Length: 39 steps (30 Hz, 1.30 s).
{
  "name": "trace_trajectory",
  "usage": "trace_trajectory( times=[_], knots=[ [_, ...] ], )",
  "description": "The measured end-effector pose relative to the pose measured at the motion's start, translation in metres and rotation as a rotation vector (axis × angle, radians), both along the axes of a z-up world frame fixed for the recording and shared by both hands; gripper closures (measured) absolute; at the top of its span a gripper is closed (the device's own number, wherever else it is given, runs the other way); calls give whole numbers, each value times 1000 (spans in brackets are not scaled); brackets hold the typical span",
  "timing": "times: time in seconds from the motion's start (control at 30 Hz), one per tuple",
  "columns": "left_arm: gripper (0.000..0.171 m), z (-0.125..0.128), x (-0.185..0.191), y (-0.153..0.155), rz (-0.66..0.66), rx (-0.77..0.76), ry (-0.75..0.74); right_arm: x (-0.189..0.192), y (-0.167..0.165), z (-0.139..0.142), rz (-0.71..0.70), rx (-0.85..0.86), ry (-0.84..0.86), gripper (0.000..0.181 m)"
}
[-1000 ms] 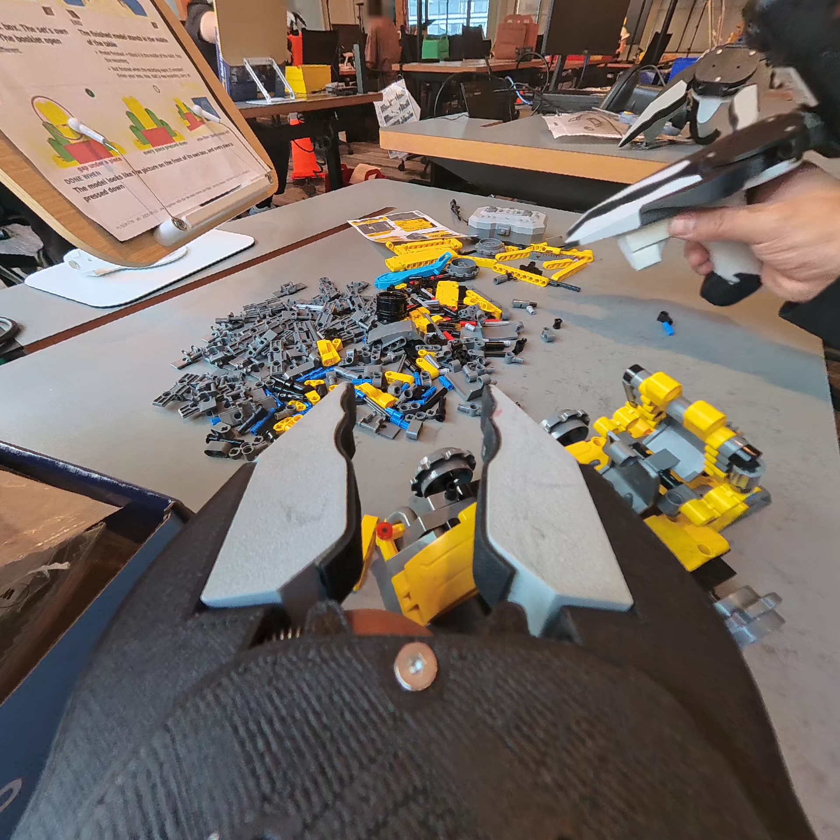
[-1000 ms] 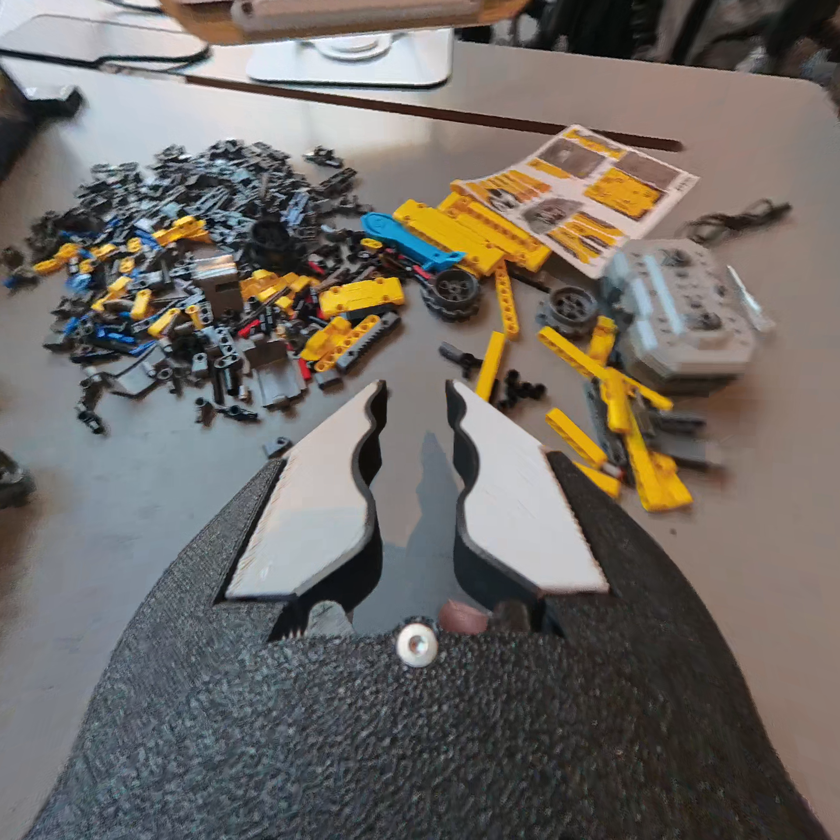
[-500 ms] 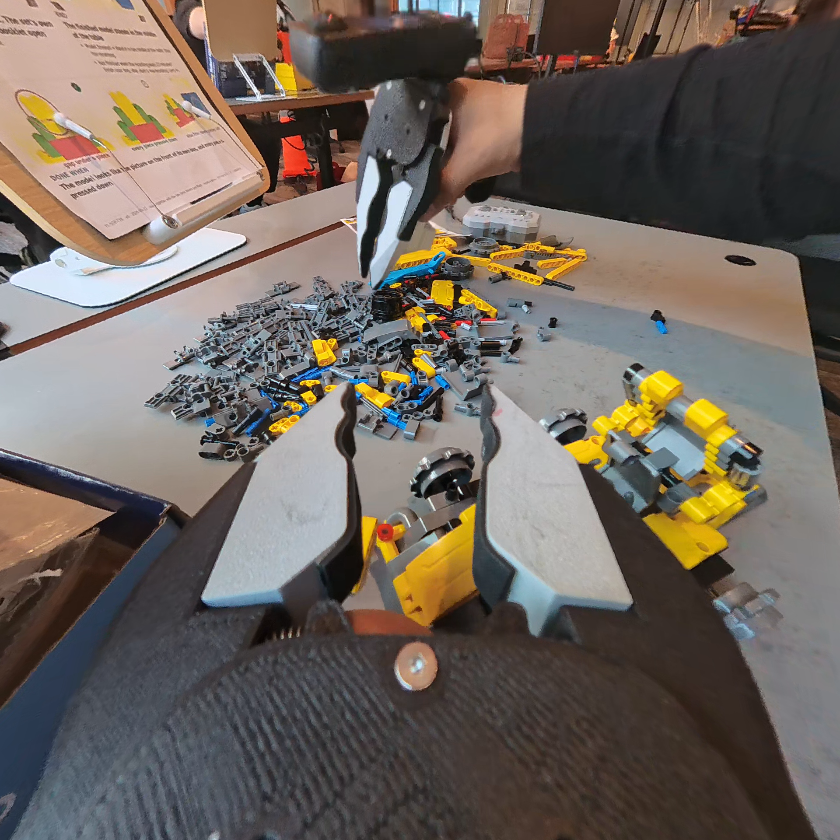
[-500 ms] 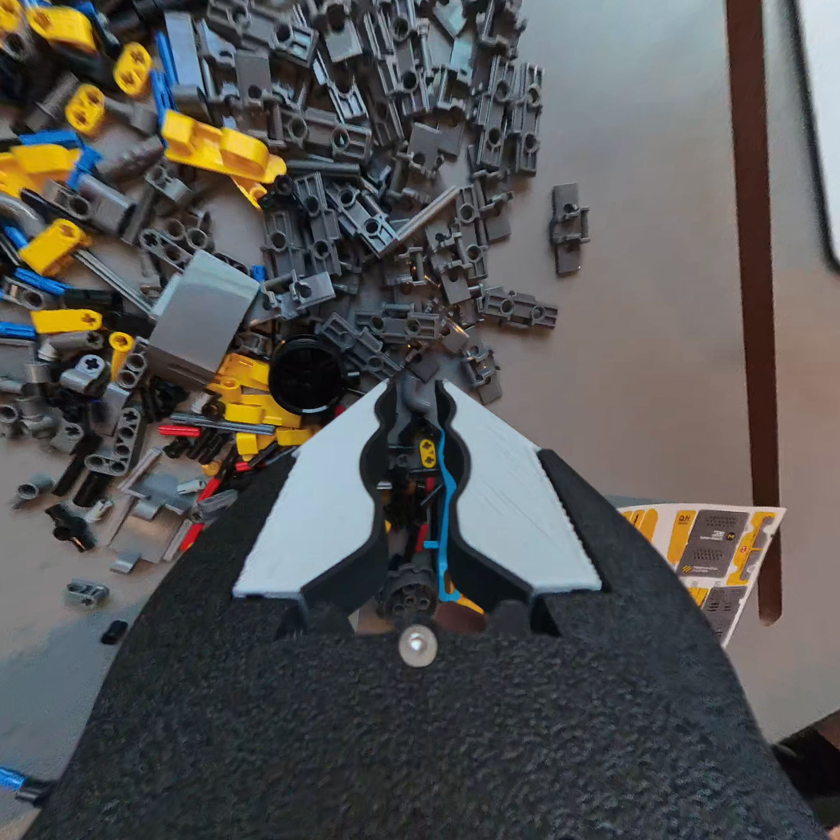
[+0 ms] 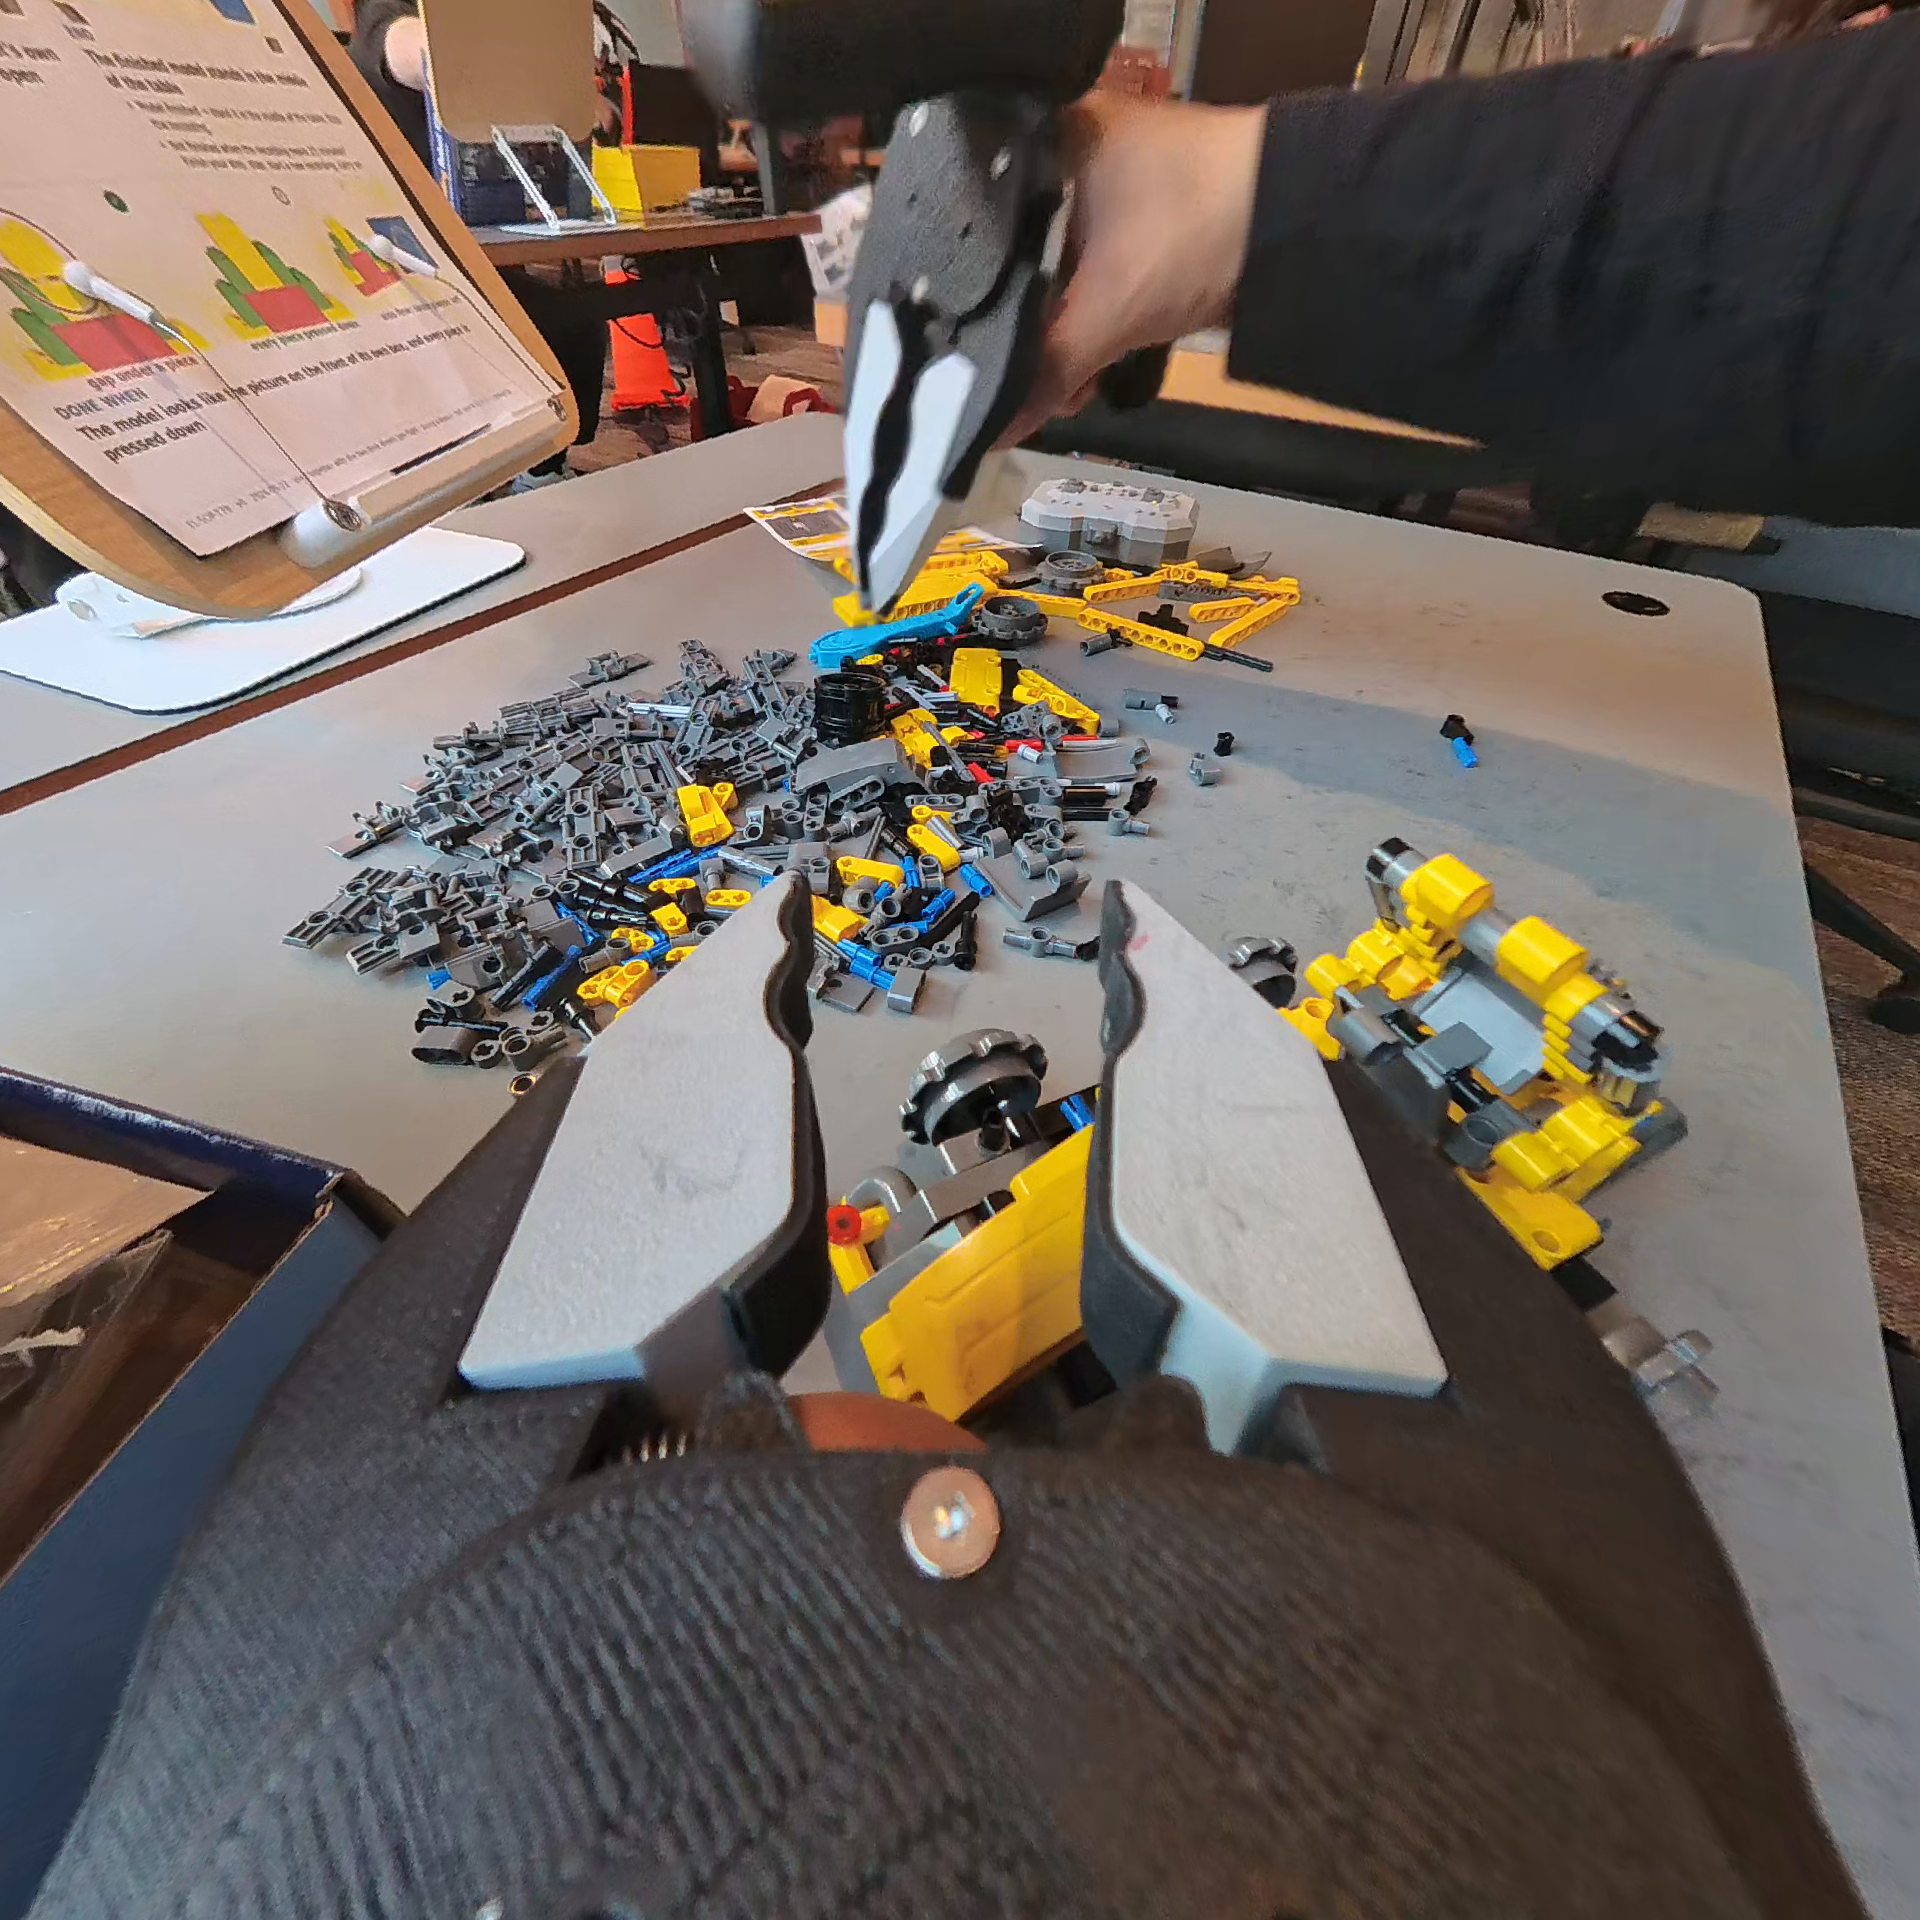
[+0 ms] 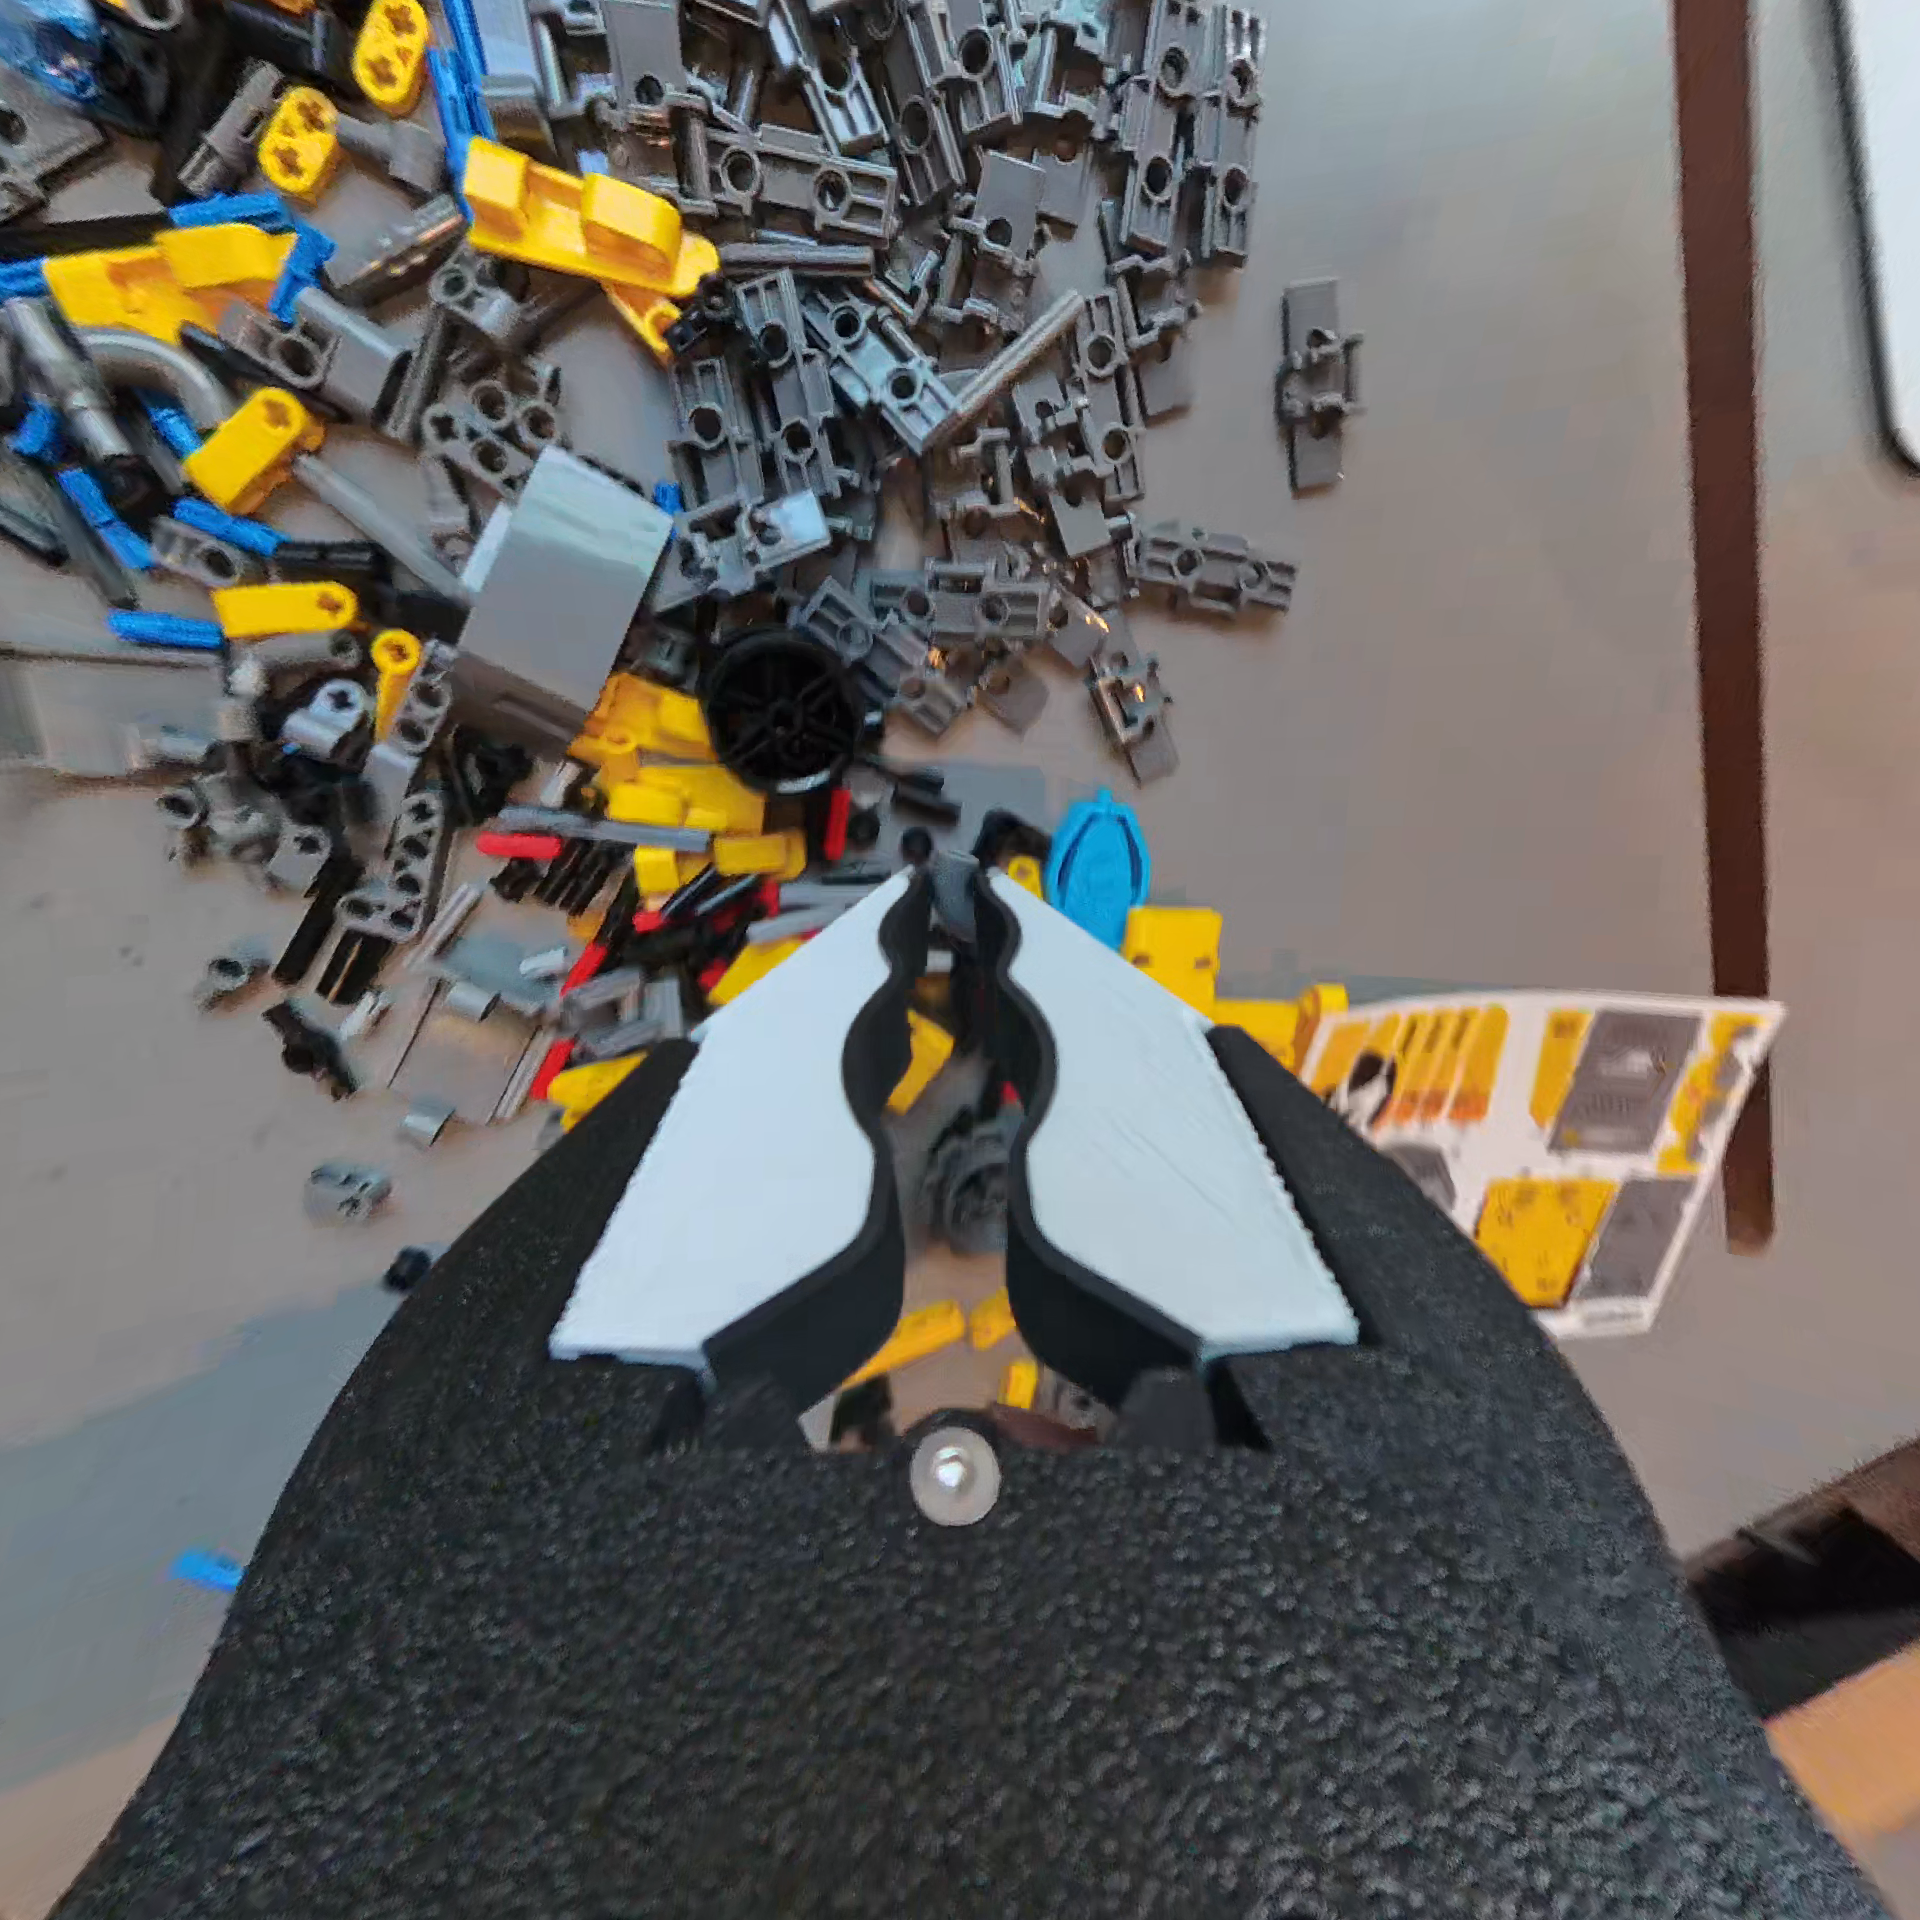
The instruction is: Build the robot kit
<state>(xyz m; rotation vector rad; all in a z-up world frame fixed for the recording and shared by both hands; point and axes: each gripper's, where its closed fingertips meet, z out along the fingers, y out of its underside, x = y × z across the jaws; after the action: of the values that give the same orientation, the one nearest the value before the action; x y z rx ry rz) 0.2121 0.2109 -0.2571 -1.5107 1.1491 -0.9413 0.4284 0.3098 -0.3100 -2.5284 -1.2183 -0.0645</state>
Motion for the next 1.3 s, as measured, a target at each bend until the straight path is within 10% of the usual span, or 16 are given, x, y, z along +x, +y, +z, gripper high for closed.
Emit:
trace_trajectory(
  times=[0.2,0.5,0.8,1.3],
  knots=[
    [119,4,0,-5,-5,31,-6,-3,-92,40,-59,42,22,175],
    [120,12,0,-14,-17,97,-15,-30,-208,-21,-142,-43,72,175],
    [120,11,-3,-7,5,101,-6,-29,-218,-30,-194,-1,102,172],
    [119,15,-6,-6,13,77,-19,24,-186,58,-546,535,306,167]
  ],
)
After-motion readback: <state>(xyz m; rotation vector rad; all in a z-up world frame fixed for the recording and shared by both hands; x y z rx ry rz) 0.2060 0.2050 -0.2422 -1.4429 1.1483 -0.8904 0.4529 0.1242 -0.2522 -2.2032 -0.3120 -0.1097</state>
